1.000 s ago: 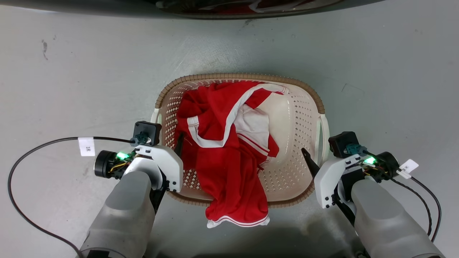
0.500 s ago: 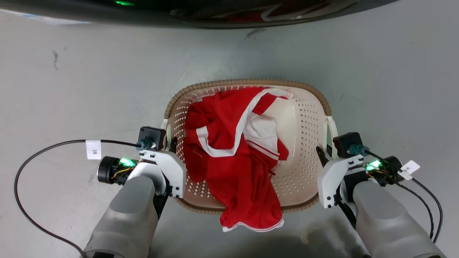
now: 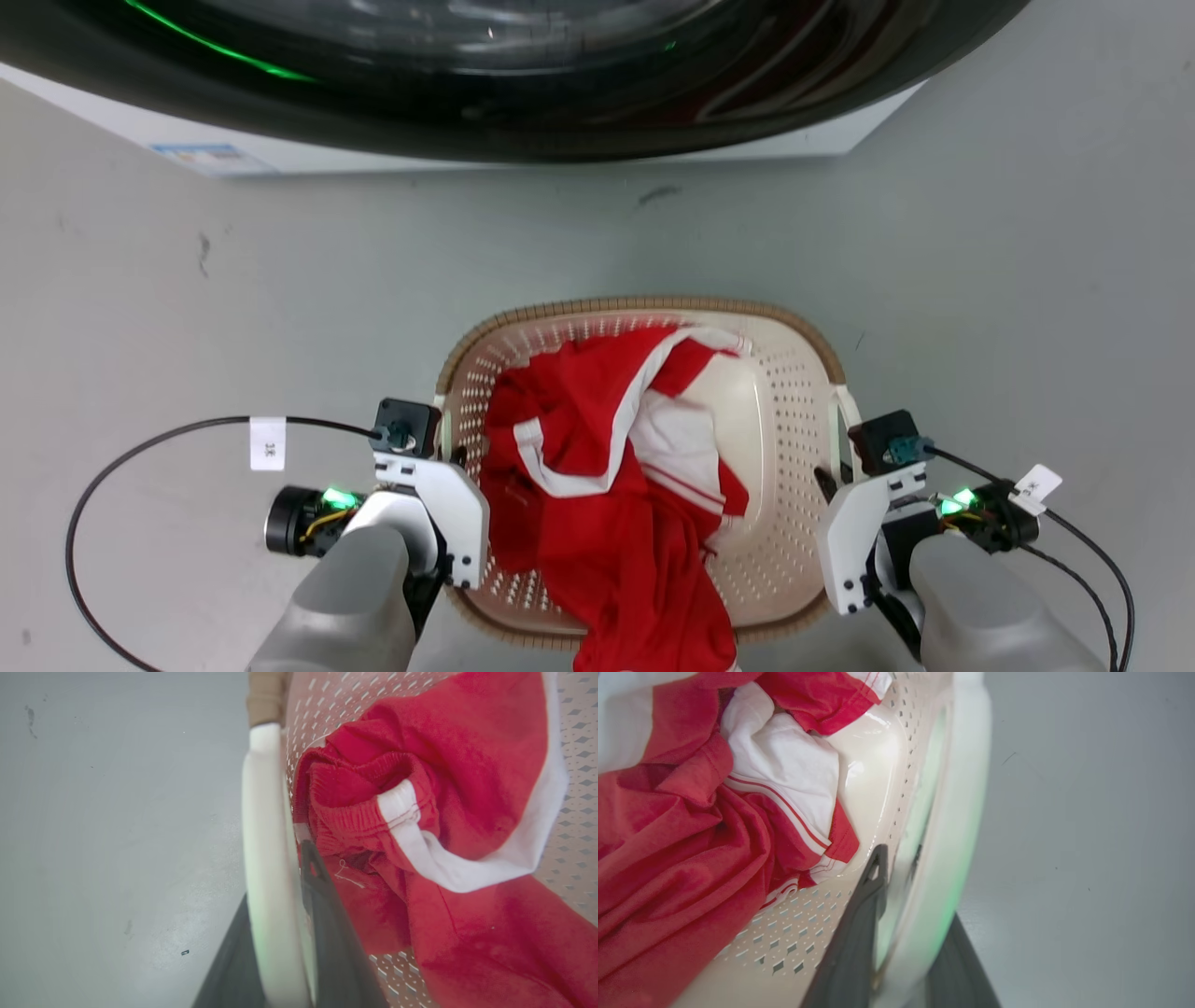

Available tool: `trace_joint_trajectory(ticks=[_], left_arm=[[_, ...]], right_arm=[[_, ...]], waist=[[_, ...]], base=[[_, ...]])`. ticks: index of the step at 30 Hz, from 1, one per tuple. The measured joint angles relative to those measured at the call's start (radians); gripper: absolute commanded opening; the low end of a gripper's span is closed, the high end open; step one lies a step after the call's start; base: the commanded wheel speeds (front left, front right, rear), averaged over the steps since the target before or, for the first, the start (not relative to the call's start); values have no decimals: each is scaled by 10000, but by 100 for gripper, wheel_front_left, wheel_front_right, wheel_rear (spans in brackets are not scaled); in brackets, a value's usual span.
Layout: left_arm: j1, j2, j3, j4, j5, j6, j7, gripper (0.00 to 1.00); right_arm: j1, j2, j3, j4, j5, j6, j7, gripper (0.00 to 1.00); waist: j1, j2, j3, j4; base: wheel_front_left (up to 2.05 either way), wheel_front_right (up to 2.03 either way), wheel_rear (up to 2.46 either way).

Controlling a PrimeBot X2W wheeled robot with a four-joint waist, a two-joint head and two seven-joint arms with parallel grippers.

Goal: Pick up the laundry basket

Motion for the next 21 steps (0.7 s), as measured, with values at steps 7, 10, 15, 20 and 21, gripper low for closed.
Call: trace_joint_trajectory(ticks=[7, 10, 15, 20, 21], left_arm=[[487, 25, -510, 15, -616, 31, 663, 0], [670, 35, -732, 23, -909, 42, 965, 0], [1000, 69, -1103, 12, -1421, 44, 1371, 0], [1331, 173, -1452, -61, -1885, 44, 1785, 0], [1364, 205, -1530, -94, -1981, 44, 1862, 0]], right_arm=[[466, -46, 828, -171, 757, -17, 738, 0], [629, -65, 1177, -224, 1099, -48, 1051, 0], [888, -79, 1705, -219, 1561, -52, 1427, 0], [1060, -79, 2180, -209, 1929, -52, 1622, 0], [1062, -79, 2257, -207, 2004, -52, 1653, 0]], waist=[[0, 0, -1022, -29], [0, 0, -1485, -52], [-1, 0, -2297, -75], [-1, 0, -3111, -116], [-1, 0, -3261, -133]], base=[[0, 0, 0], [0, 0, 0], [0, 0, 0], [0, 0, 0], [0, 0, 0]])
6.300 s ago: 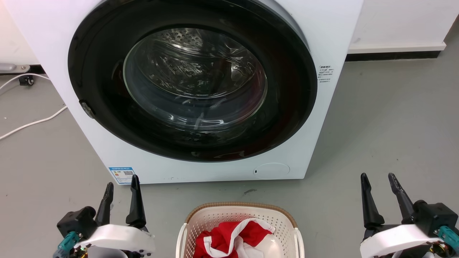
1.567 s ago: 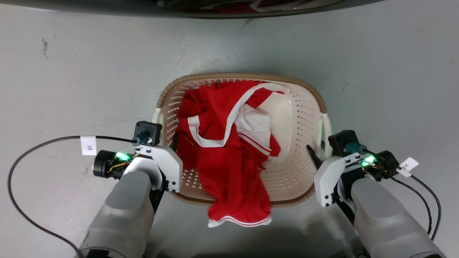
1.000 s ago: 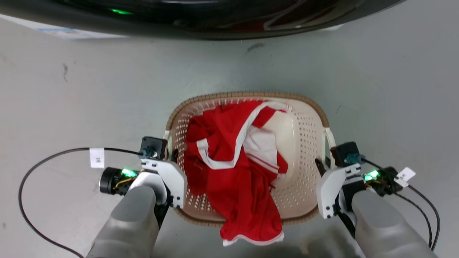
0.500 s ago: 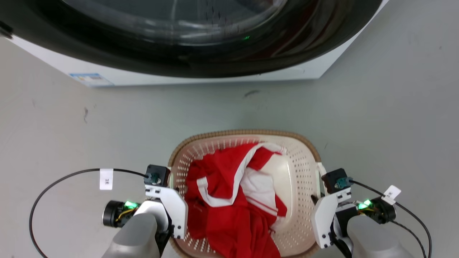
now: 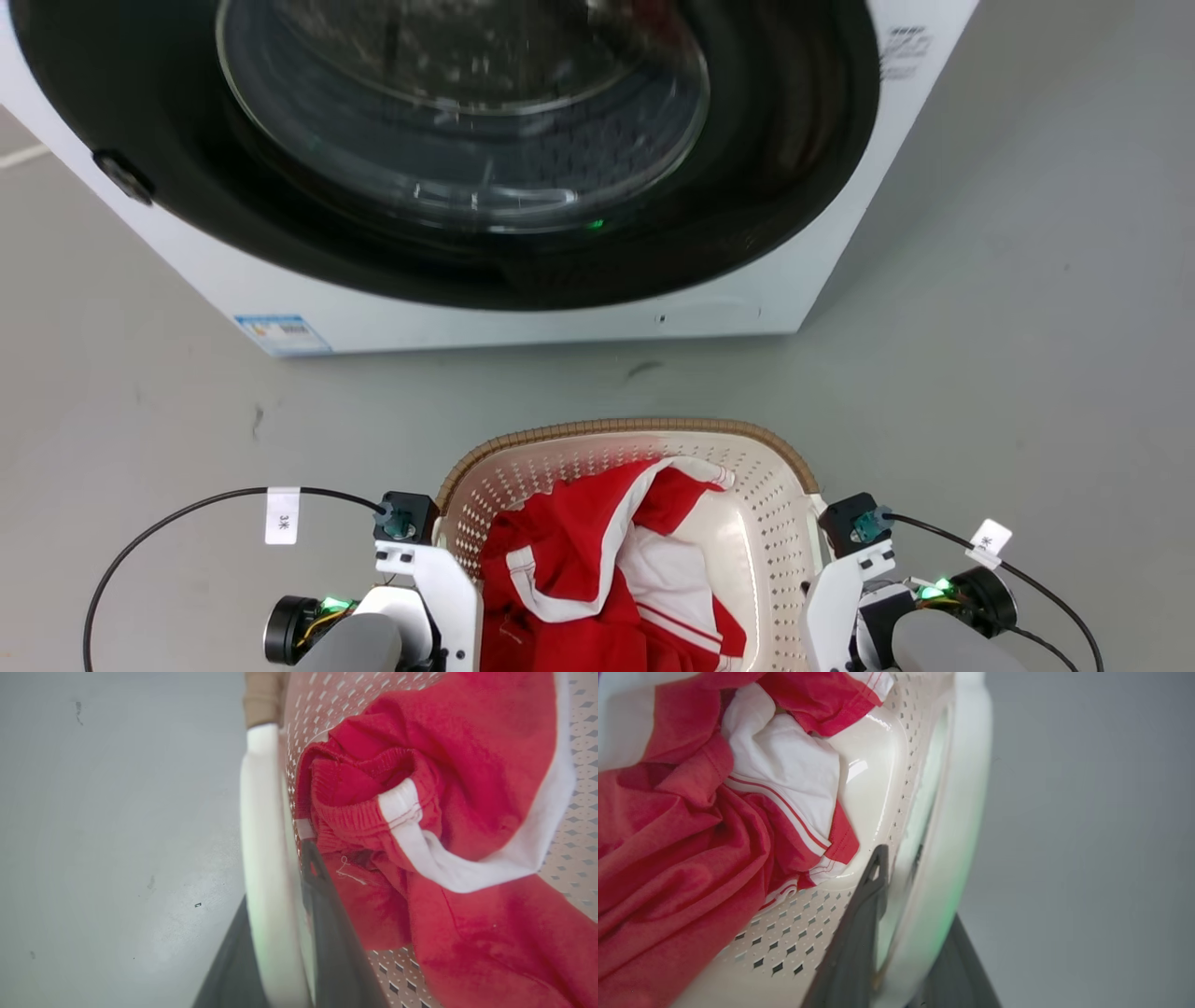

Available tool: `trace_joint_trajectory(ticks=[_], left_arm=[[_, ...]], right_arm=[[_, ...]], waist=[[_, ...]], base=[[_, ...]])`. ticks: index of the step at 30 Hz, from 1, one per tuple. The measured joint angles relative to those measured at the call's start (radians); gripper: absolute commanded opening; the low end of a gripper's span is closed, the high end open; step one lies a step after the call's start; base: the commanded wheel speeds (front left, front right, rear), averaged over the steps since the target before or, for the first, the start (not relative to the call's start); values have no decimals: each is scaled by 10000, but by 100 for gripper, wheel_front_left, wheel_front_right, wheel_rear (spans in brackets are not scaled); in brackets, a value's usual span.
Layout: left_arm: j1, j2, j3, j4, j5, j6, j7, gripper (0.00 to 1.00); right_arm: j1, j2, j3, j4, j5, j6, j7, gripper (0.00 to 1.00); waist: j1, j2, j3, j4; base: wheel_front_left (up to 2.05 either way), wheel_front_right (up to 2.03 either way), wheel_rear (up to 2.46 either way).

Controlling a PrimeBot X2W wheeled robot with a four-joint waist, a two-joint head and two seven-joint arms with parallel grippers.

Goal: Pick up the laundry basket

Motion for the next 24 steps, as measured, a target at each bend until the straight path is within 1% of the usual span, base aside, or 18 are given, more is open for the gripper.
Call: trace_joint_trajectory(ticks=[7, 16, 24], left_arm=[[357, 190, -516, -182, -635, -2, 483, 0], [1056, 268, -1097, -217, -1367, -4, 1066, 0], [1170, 385, -1544, -286, -1783, -15, 1294, 0]], right_arm=[[184, 17, 604, 6, 537, 0, 426, 0], [824, 35, 1281, 65, 1254, 0, 966, 0], [842, 61, 1668, 159, 1699, 2, 1164, 0]], waist=[[0, 0, -1005, -163], [-1, 0, -2242, -349], [-1, 0, -2879, -527]], base=[[0, 0, 0], [0, 0, 0], [0, 0, 0]])
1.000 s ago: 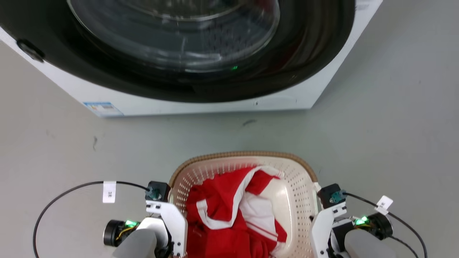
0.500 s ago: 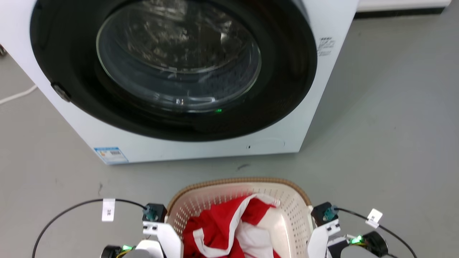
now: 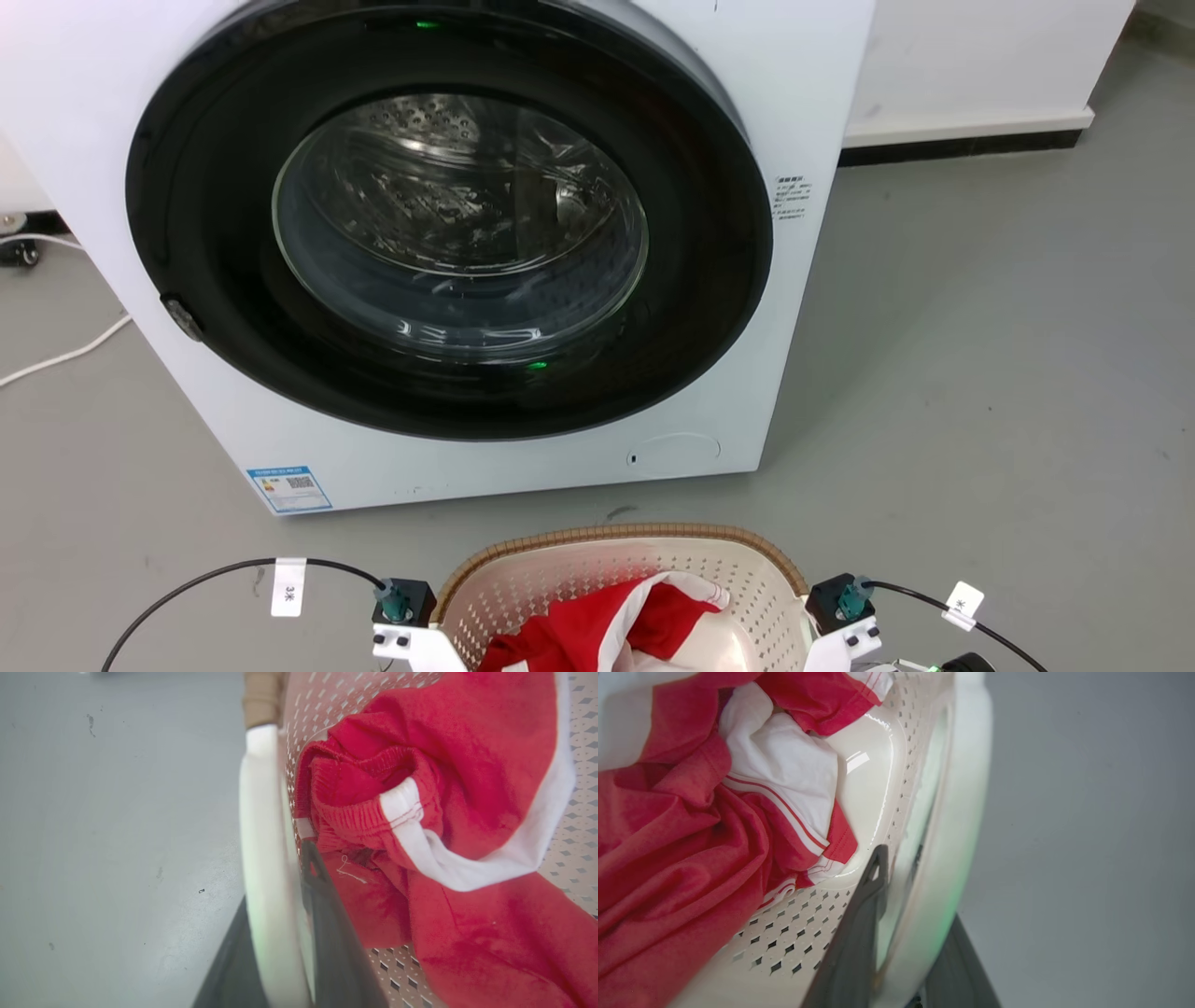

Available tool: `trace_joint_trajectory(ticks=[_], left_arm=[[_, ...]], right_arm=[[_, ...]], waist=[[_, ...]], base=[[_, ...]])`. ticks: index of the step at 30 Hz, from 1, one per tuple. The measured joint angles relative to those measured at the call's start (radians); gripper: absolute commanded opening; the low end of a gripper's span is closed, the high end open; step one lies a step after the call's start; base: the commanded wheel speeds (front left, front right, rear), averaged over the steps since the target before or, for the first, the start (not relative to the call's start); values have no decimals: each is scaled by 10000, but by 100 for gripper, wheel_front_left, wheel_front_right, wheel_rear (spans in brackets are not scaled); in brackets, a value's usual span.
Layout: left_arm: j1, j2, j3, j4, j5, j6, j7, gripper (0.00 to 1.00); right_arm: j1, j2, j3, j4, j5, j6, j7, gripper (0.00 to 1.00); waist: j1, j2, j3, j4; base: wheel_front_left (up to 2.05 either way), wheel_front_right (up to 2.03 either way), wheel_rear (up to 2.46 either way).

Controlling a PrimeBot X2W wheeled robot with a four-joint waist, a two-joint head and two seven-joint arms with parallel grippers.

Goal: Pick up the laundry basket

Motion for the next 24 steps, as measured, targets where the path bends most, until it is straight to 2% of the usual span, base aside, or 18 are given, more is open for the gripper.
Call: trace_joint_trajectory(ticks=[24], left_arm=[[146, 40, -1083, 54, -1026, -2, 660, 0]], right_arm=[[104, -148, 1221, -10, 1227, 8, 757, 0]], waist=[[1, 0, -398, 29]], base=[[0, 0, 0]])
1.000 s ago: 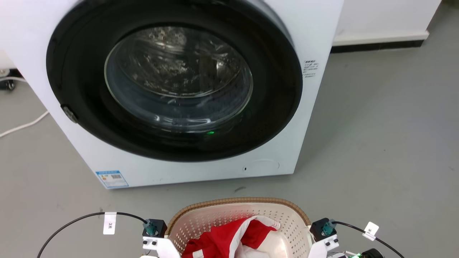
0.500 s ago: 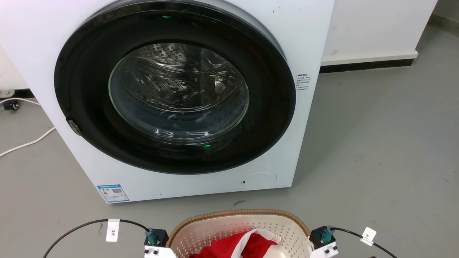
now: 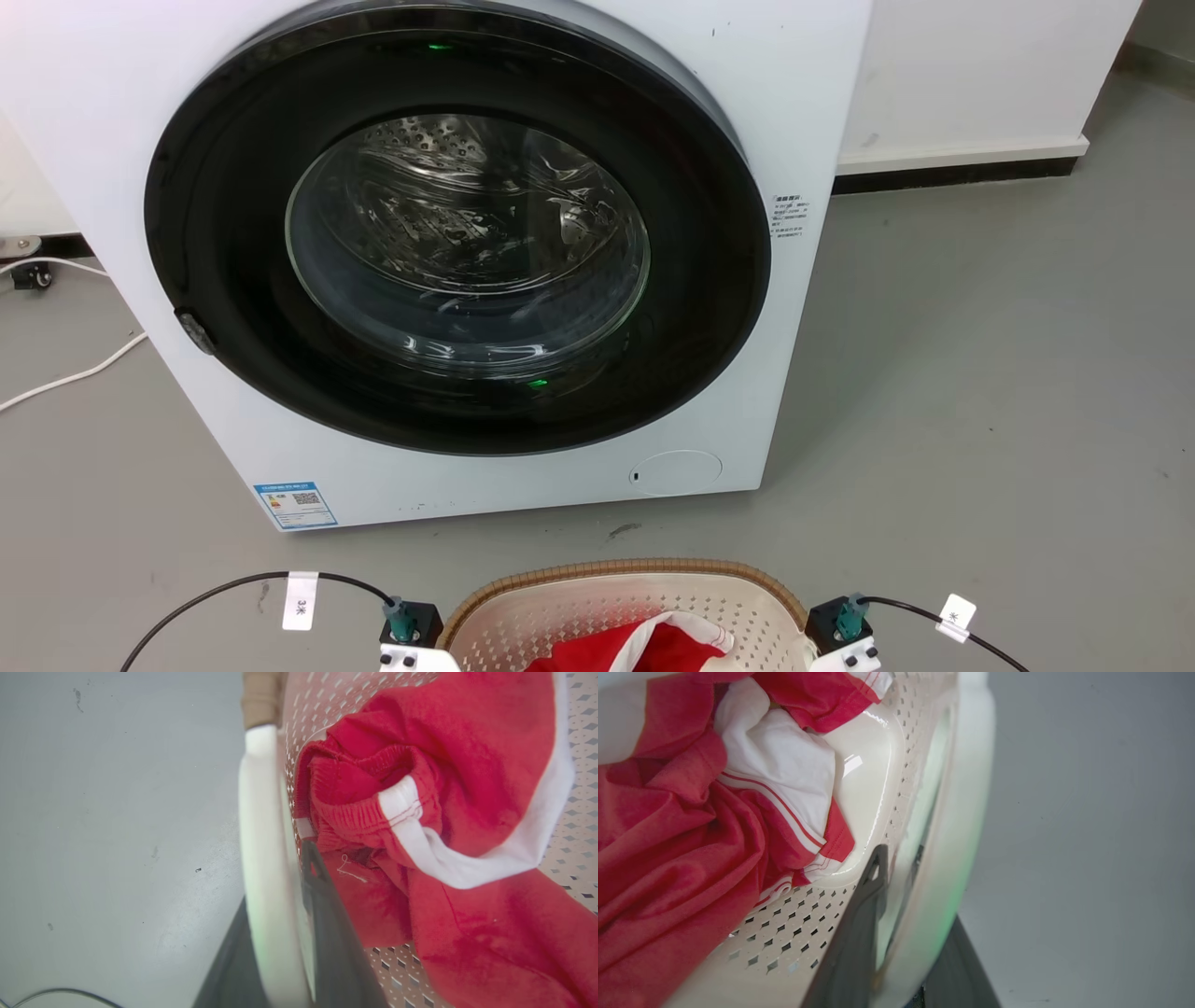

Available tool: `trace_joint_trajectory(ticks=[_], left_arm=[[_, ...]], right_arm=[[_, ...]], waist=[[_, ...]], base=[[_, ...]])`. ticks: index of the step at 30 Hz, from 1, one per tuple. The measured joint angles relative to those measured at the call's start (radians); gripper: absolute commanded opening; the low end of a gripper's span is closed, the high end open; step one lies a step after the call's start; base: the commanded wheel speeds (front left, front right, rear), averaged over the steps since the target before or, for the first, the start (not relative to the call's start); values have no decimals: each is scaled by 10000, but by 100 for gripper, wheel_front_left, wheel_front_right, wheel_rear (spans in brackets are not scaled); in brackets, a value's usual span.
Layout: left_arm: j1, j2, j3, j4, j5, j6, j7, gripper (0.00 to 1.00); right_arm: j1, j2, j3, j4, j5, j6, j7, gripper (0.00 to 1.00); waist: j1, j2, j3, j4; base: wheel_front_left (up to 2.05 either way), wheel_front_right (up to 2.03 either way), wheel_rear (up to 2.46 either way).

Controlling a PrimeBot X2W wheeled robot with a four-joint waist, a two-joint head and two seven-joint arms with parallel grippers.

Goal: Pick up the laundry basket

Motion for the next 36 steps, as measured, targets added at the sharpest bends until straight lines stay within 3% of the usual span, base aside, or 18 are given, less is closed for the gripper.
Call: trace_joint_trajectory(ticks=[36], left_arm=[[-73, 121, -1032, 81, -1131, -13, -92, 0]], right_arm=[[-115, -71, 1189, 115, 1290, 0, -98, 0]], waist=[[1, 0, 80, 52]], base=[[0, 0, 0]])
